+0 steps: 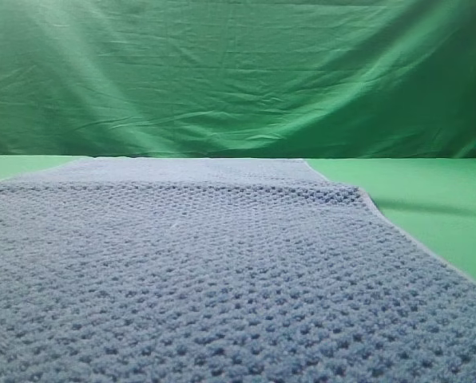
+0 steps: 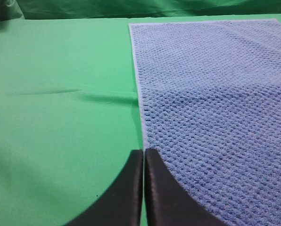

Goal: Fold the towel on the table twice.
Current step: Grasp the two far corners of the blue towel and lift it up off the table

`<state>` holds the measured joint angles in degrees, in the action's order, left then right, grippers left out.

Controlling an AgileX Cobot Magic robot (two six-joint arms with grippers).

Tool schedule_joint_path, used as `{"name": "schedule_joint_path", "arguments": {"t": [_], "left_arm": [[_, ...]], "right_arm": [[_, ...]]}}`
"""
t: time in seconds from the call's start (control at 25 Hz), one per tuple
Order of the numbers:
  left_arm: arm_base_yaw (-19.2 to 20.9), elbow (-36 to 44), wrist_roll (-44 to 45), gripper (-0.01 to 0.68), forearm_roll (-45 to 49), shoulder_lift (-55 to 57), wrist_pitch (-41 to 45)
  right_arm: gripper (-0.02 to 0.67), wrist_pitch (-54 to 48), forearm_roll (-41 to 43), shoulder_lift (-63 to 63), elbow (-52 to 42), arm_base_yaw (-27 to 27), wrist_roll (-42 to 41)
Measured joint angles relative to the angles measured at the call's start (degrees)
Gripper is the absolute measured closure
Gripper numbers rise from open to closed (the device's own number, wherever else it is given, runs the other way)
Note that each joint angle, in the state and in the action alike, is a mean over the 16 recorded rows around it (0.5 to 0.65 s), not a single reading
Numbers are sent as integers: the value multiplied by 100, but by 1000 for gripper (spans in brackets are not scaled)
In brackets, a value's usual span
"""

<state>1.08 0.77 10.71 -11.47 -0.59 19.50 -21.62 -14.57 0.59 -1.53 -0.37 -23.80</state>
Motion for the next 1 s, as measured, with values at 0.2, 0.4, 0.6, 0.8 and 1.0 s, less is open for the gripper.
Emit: {"name": "schedule_joint_path", "arguments": {"t": [0.2, 0.4, 0.6, 0.8, 1.0], "left_arm": [[0, 0, 0, 673, 0, 0, 0], [0, 0, 0, 673, 0, 0, 0], [0, 0, 0, 673, 0, 0, 0], [0, 0, 0, 673, -6, 0, -1], [0, 4, 0, 673, -156, 0, -11]], "right_arm": [[649, 0, 0, 0, 0, 0, 0], [649, 0, 0, 0, 0, 0, 0], [649, 0, 0, 0, 0, 0, 0], [649, 0, 0, 0, 0, 0, 0], [649, 0, 0, 0, 0, 0, 0]]}}
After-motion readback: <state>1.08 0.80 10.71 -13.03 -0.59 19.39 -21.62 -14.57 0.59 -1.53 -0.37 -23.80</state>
